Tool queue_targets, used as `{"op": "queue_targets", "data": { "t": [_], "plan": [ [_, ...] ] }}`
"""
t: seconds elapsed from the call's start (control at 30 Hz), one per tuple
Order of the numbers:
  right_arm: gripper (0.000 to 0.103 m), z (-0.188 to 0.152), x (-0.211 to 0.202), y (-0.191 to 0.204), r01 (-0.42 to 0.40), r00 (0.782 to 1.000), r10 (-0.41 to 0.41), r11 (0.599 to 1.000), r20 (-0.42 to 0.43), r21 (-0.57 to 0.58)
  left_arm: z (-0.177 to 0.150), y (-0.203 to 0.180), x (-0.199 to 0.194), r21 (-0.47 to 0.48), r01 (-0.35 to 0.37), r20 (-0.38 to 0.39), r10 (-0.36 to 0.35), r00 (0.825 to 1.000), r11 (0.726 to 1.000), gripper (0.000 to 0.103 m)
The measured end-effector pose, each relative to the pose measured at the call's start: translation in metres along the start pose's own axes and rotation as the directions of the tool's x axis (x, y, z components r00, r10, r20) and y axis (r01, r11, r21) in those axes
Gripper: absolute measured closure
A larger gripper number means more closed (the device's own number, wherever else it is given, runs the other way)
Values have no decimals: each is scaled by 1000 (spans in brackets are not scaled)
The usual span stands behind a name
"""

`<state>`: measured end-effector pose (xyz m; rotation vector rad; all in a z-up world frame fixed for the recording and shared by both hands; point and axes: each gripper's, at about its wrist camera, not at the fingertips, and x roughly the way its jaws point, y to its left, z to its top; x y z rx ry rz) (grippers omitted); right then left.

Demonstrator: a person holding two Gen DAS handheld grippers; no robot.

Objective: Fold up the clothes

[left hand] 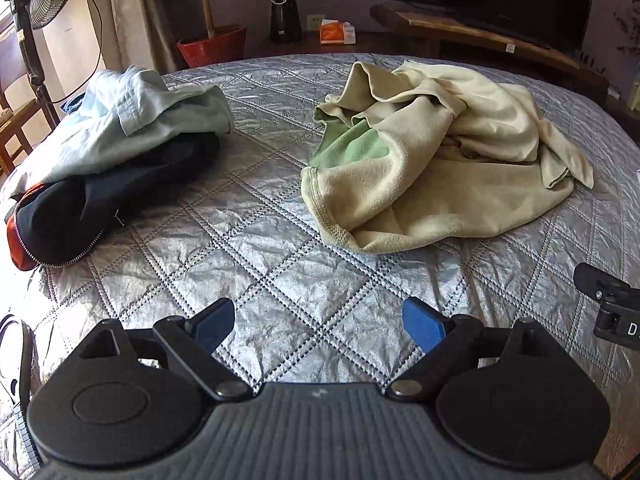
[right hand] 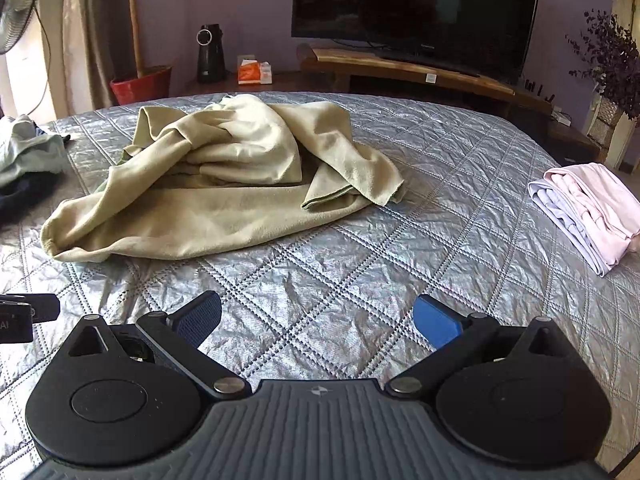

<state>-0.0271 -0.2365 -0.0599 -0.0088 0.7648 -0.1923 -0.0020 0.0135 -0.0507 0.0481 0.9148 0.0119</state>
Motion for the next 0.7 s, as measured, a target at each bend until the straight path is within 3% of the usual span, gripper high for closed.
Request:
{"op": "queue_targets", "data": {
  "t": [0.1, 0.23, 0.37, 0.5, 0.7],
  "plan": [
    [0, 7, 21, 2, 4, 1000, -4, 1000, 4, 1, 8, 4, 22, -6, -9, 1, 9, 1000, 1000, 11],
    [0, 14, 41, 1, -58, 998, 59, 998, 24, -19, 14, 7, 38, -41, -8, 42, 10, 999, 999, 2],
    [0, 20, 60, -3, -143, 989, 144, 990, 45, -21, 17, 3, 45, 9, -1, 107, 0, 994, 1000, 0],
    [0, 20, 61, -3, -142, 988, 144, 989, 60, -33, 13, 8, 51, 10, 42, 180, -43, 983, 999, 0],
    [0, 21, 61, -4, -145, 987, 147, 989, 59, -30, 10, 6, 50, 16, 36, 203, -39, 979, 999, 0]
  ]
}}
